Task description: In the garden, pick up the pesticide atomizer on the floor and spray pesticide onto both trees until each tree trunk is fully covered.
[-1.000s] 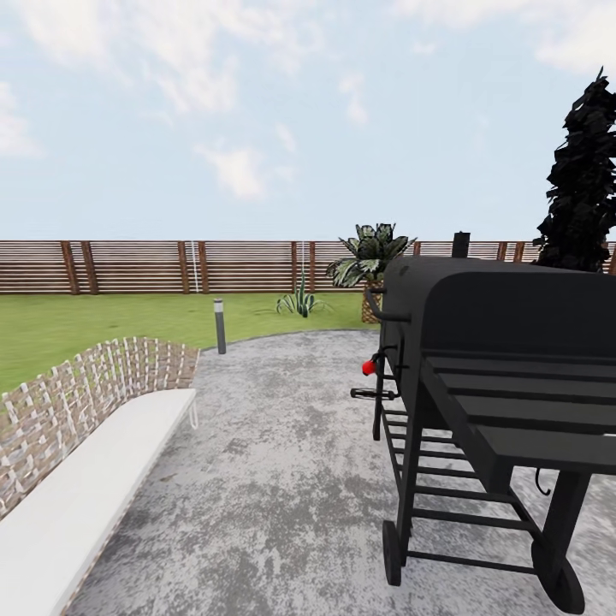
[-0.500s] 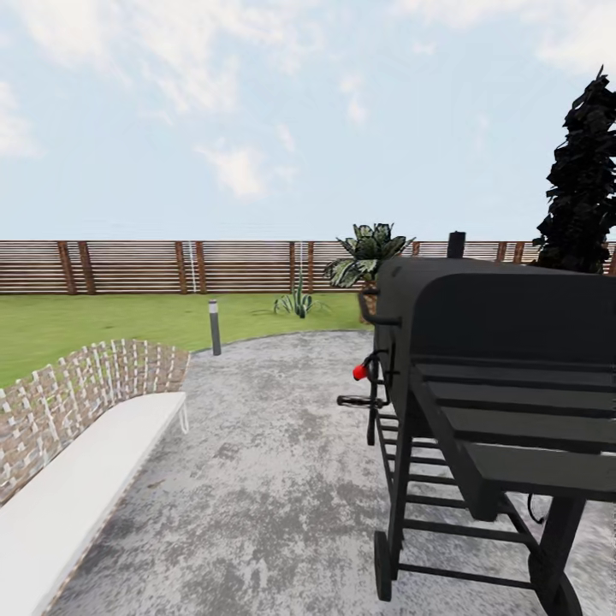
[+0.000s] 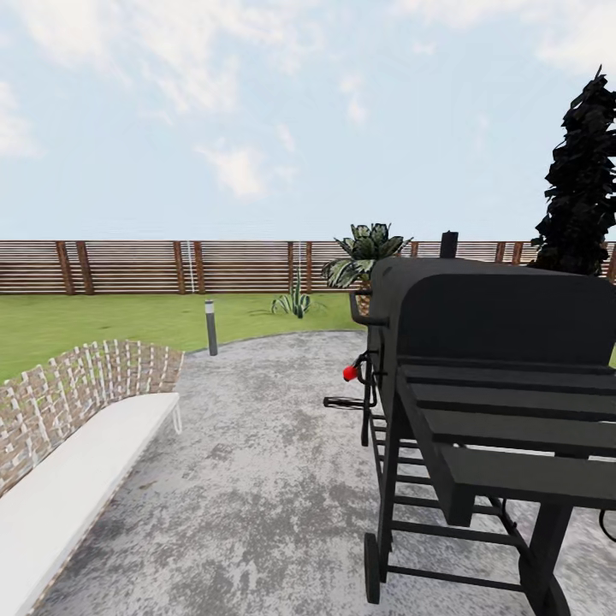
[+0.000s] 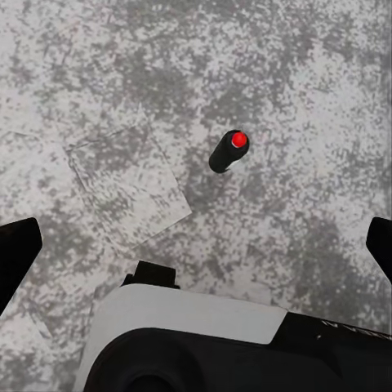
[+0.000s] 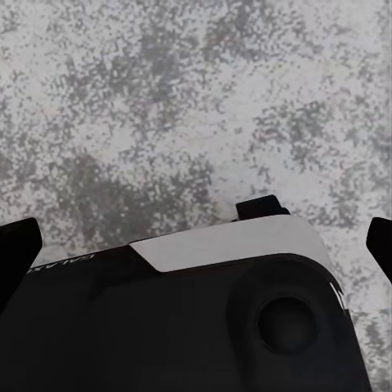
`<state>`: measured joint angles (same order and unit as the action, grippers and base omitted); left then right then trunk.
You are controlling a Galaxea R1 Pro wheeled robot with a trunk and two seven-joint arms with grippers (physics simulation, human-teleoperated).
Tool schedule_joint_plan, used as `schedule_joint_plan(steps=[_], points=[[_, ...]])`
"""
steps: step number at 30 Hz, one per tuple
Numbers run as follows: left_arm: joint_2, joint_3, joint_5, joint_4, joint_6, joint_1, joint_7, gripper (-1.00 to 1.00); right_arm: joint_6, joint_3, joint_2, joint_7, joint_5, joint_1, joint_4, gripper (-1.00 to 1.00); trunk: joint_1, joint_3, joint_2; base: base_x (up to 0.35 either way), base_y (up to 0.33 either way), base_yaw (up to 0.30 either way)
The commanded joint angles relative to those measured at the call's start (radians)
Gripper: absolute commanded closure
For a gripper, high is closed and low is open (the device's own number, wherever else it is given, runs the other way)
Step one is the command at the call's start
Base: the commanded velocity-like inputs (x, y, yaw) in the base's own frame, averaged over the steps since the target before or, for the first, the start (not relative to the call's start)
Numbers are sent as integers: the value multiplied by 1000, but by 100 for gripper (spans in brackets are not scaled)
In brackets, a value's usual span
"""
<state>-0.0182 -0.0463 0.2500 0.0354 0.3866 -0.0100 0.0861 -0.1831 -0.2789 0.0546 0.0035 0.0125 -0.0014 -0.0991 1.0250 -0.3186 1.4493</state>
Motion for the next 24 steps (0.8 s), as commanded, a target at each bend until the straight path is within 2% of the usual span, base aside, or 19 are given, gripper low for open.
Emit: schedule_joint_plan(steps=[1, 16, 24], points=[[0, -4, 8, -1, 2, -1, 9, -100, -2, -5, 0, 1, 1, 0, -1, -100, 0, -1, 1, 1, -9, 0], [0, -5, 11, -2, -1, -1, 9, -100, -1, -5, 0, 0, 1, 0, -1, -100, 0, -1, 1, 0, -2, 0], [0, -6, 12, -2, -1, -1, 9, -100, -1, -4, -1, 1, 1, 0, -1, -100, 31, -26, 57, 0, 0, 0]])
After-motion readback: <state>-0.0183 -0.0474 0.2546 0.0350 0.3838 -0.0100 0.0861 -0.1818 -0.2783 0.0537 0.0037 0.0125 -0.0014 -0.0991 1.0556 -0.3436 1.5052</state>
